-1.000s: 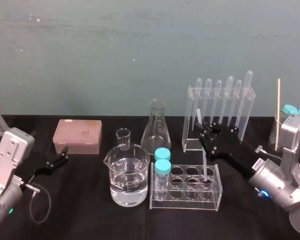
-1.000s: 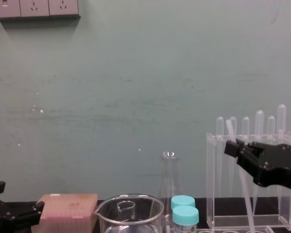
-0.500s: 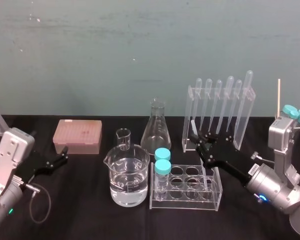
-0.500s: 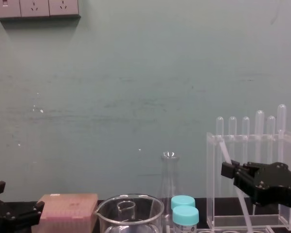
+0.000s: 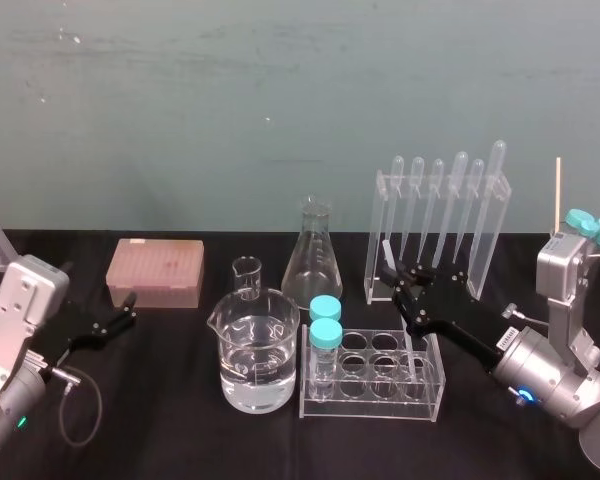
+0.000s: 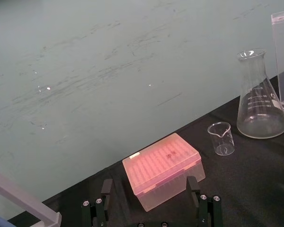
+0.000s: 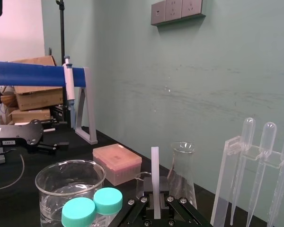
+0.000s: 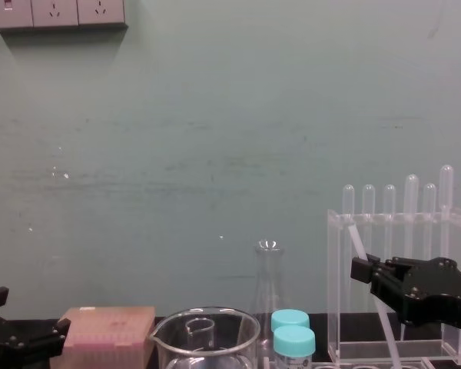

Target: Pick up the stirring rod with one hand, then place it down.

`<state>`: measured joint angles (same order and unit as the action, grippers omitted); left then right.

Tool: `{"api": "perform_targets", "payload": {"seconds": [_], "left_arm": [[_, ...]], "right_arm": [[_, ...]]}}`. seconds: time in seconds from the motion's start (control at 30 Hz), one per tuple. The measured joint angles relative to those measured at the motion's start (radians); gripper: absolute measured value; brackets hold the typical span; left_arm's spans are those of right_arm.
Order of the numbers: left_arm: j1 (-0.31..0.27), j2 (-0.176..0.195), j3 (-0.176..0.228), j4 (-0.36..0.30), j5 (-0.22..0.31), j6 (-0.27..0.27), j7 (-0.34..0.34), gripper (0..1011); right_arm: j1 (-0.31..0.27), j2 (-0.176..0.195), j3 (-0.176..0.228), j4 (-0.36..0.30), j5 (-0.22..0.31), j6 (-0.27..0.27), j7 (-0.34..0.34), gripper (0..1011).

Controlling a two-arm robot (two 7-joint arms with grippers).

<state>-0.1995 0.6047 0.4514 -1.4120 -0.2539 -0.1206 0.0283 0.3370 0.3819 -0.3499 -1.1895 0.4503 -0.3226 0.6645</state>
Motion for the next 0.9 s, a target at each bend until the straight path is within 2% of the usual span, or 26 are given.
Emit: {"api": "perform_targets", "payload": {"seconds": [0.27,0.4,0.43,0.63,0.67,0.77,0.8,0.9], "left_arm": [[0.000,0.000,0.000,0.000,0.000,0.000,0.000,1000],[0.000,0.000,0.000,0.000,0.000,0.000,0.000,1000],[0.000,0.000,0.000,0.000,0.000,0.000,0.000,1000],[0.000,0.000,0.000,0.000,0.000,0.000,0.000,1000],[0.000,0.000,0.000,0.000,0.000,0.000,0.000,1000],[0.000,0.000,0.000,0.000,0.000,0.000,0.000,1000],[0.000,0.000,0.000,0.000,0.000,0.000,0.000,1000],[0.000,0.000,0.000,0.000,0.000,0.000,0.000,1000]], "right_arm": [[0.000,0.000,0.001,-0.001,0.002,-0.003,0.000,68],[0.000,0.000,0.001,-0.001,0.002,-0.004,0.001,139],[0.000,0.000,0.001,-0.001,0.002,-0.004,0.001,200],[0.000,0.000,0.001,-0.001,0.003,-0.004,0.001,355],[0.000,0.000,0.001,-0.001,0.003,-0.004,0.002,409],[0.000,0.000,0.001,-0.001,0.003,-0.004,0.002,466],[0.000,0.000,0.001,-0.001,0.003,-0.004,0.002,524],[0.000,0.000,0.001,-0.001,0.003,-0.005,0.002,612]]}}
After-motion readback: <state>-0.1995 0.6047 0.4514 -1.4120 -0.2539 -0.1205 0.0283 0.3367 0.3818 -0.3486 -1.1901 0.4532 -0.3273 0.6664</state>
